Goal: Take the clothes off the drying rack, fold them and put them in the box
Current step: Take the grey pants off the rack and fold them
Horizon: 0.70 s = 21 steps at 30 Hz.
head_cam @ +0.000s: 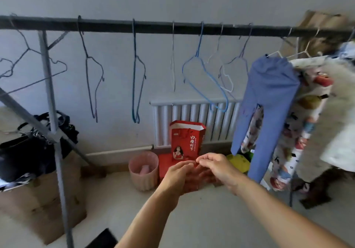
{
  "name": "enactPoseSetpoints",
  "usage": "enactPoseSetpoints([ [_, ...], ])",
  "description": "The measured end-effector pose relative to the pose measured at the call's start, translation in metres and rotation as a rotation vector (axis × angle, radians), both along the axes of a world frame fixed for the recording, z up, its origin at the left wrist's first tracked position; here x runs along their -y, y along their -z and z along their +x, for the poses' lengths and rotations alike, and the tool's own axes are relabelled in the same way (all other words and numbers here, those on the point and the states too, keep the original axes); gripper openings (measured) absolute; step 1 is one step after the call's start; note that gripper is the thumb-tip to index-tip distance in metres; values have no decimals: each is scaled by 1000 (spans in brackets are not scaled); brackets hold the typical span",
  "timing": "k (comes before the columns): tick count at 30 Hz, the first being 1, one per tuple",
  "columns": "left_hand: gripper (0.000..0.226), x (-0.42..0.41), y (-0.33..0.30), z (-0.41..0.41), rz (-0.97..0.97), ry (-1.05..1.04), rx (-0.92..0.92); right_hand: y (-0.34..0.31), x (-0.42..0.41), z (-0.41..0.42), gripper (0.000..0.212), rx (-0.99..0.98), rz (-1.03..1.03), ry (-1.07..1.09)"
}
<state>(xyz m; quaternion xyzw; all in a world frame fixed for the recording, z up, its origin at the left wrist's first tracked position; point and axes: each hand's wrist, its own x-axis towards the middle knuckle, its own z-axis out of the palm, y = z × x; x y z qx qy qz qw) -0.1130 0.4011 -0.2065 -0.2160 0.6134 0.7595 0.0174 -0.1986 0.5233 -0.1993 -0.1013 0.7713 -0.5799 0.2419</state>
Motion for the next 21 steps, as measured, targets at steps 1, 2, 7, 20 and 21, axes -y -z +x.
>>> enactPoseSetpoints([
  [1,21,-22,-8,-14,-4,32,-11,-7,-24,-11,13,-11,-12,22],
  [2,21,-39,-15,-23,-13,54,-22,-13,-40,-20,13,-17,-23,38],
  [7,23,-122,-53,-82,-68,157,-106,-52,-121,-69,12,-109,-63,139],
  [20,38,-208,-179,-222,-241,108,-323,-178,-194,-226,14,-672,-114,350],
  [21,41,-205,-184,-227,-254,83,-324,-184,-191,-242,15,-753,-76,408],
])
